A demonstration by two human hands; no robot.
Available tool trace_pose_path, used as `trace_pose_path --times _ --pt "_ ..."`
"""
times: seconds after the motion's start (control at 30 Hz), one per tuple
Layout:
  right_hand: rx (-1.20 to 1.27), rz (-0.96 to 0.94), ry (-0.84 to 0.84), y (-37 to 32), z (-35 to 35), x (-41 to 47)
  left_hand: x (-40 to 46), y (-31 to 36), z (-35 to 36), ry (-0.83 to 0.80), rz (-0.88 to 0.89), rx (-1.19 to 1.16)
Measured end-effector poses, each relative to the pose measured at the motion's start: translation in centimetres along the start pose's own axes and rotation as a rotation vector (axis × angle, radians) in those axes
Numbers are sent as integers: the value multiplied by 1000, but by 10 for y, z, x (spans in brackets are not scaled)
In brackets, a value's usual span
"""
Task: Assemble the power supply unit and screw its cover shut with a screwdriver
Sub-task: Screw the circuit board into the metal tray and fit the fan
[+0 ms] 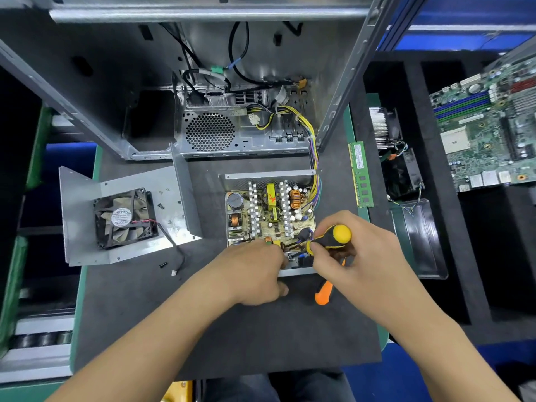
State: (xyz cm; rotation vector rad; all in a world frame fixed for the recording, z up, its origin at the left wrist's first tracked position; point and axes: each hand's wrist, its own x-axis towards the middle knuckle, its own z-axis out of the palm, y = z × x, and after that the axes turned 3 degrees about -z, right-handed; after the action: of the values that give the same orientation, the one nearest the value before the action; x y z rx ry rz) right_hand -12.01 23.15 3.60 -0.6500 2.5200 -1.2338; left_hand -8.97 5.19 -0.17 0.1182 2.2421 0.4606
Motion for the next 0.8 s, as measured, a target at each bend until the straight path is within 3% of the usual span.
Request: trace_pose_path --times 0.2,0.37,0.6,0.8 --pt "-102 -9 -60 -7 -7 -3 2 0 -2 -25 -1 -17" --pt "-338 -186 -83 -15 -11 -2 0 -1 0 -22 1 -15" --pt "-530 -272 -89 -28 -12 11 1 0 0 -19 12 -25" --pt "-471 -169 -276 -40 -11 15 0 1 -3 -6 10 -32"
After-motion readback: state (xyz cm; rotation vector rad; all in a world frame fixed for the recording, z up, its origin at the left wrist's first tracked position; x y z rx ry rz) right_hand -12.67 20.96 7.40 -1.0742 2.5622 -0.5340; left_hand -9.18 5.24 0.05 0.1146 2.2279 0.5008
